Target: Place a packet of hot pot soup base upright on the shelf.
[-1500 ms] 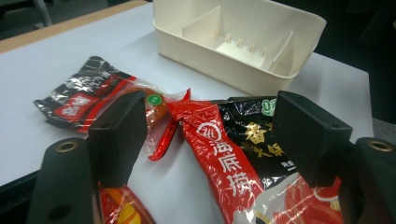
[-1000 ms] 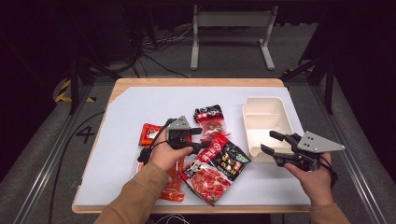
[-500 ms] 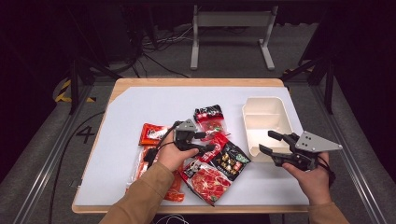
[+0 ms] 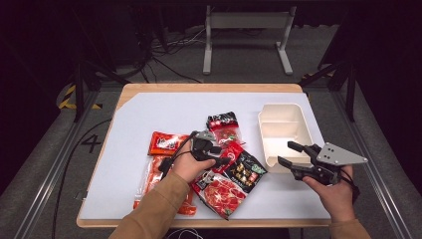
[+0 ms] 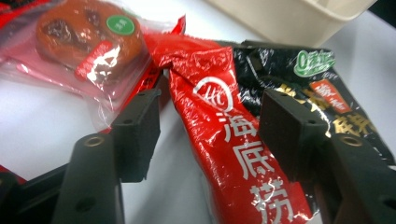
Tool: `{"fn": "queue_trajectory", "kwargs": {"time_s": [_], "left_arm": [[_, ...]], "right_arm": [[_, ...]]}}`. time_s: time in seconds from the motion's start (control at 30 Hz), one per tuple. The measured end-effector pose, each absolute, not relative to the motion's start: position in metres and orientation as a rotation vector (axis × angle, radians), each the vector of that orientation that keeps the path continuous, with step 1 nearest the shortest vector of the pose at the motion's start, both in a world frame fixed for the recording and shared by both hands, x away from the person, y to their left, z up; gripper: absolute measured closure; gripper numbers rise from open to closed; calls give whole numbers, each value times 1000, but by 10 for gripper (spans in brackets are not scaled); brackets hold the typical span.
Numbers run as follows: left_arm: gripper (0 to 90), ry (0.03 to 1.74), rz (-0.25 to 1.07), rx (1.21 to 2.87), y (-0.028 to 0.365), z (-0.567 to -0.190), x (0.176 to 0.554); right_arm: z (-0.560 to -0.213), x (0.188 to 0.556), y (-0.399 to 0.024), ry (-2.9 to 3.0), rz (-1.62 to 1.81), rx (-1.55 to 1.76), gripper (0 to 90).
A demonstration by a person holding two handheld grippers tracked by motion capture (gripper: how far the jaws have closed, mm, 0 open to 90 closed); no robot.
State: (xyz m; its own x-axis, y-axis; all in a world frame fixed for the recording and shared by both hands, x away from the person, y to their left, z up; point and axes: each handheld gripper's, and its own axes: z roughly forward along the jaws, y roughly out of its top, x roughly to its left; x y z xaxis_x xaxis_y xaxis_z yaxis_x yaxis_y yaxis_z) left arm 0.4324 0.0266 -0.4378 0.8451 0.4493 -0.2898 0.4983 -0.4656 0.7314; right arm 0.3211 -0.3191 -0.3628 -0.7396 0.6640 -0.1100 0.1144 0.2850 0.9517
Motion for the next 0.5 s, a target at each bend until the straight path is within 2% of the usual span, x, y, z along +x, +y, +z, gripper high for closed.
{"fn": "queue_trajectory", "kwargs": {"time_s": [0.3, 0.5], "left_arm": [[547, 708, -107, 2197, 21, -440, 434], [775, 733, -154, 2209, 21, -441, 436]], "right_arm": [[-364, 318, -318, 2066, 1457, 689, 394], [-364, 317, -318, 2067, 1456, 686, 390]]}}
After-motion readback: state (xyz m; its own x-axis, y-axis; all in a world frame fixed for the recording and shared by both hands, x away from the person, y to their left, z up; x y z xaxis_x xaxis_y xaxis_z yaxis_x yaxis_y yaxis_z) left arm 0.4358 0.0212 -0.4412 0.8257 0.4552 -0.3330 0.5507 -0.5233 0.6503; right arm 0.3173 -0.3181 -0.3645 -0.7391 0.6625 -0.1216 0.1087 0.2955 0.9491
